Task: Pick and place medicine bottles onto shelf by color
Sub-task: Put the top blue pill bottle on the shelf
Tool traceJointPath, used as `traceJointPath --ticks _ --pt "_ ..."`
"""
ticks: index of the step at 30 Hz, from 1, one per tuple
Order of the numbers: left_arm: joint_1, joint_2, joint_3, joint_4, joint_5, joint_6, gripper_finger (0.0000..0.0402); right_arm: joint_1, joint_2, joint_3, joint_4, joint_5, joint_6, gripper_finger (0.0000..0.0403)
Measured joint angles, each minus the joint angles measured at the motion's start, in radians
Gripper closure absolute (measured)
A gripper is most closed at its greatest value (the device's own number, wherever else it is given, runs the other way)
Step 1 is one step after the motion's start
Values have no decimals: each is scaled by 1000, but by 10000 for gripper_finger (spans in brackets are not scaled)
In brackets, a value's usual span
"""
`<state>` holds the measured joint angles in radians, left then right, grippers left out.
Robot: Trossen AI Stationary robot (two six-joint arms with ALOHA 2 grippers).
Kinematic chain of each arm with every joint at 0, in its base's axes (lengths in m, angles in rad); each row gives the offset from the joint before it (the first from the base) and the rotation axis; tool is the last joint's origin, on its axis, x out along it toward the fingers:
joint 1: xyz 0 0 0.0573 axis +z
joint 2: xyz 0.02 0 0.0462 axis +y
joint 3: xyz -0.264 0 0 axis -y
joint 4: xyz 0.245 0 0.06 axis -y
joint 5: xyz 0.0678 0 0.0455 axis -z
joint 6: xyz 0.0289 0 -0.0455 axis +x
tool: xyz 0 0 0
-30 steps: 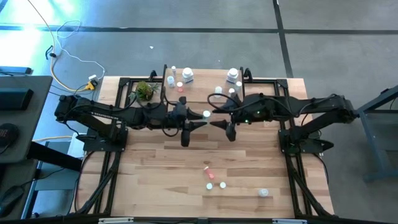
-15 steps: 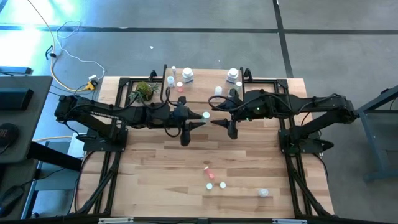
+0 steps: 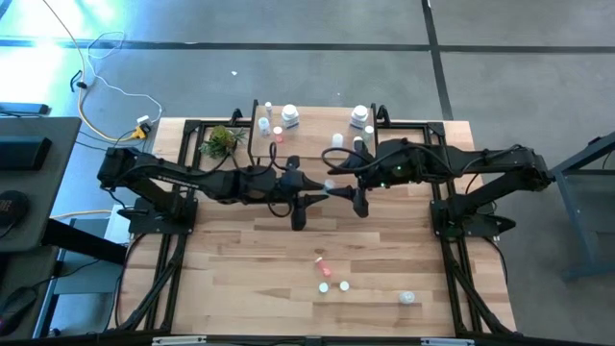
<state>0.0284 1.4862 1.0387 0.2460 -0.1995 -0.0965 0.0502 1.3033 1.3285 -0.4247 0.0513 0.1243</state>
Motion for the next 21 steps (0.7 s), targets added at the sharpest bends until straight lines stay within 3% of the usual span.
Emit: traceJointPath --ticks 11,21 --pt "4 -1 36 -9 9 30 310 0 0 0 -25 9 10 171" --pt "4 -1 36 -10 9 30 310 0 0 0 -23 11 10 254"
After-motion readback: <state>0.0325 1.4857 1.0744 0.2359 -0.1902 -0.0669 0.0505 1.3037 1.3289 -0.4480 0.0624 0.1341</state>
